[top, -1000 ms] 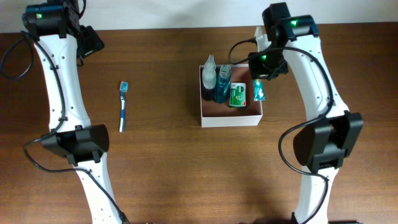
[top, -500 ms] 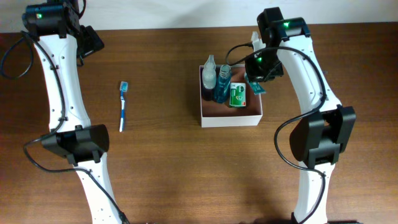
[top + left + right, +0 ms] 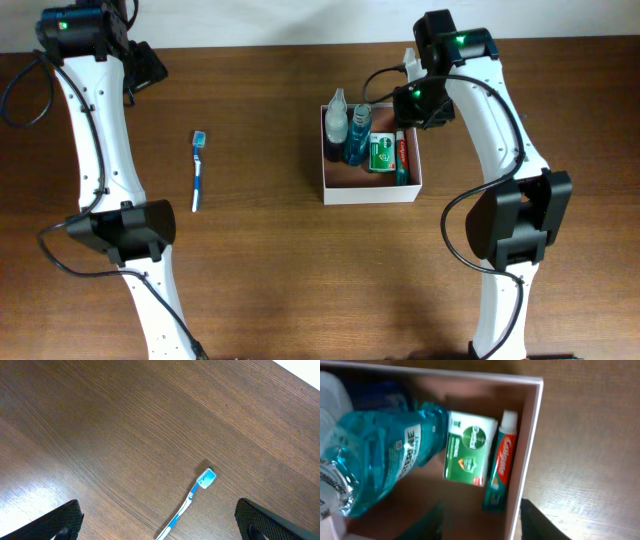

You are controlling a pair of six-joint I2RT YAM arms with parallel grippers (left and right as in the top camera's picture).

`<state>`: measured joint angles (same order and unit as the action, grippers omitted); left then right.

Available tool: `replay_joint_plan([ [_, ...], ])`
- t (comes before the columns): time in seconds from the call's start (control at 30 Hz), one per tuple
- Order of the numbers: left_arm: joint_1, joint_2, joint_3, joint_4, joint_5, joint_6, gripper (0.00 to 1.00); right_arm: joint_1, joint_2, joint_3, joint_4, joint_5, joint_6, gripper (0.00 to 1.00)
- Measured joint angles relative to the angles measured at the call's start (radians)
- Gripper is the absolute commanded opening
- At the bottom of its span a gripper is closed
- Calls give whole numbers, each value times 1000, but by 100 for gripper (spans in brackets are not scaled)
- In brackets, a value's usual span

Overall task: Pack container
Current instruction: 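Lift the Colgate tube, carry it left and drop it into the box, then withdraw the right gripper to the right over the blue razor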

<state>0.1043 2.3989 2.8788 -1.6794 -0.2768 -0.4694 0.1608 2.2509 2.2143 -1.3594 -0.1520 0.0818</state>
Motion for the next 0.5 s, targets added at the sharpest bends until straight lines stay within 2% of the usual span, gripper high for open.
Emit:
replay_joint_plan([
  [0.1,0,0,0,0,0,0,99,-7,2,16,-4,6,0,65],
  [0.23,0,0,0,0,0,0,99,-56,11,152,-50,21,-2,81],
  [0.37,0,0,0,0,0,0,100,-197,11,371,-84,25,-33,92],
  [0.43,0,0,0,0,0,0,99,-259,9,420,-85,30,-63,99],
  [0.5,0,0,0,0,0,0,99,-341,5,448,-87,35,-104,99],
])
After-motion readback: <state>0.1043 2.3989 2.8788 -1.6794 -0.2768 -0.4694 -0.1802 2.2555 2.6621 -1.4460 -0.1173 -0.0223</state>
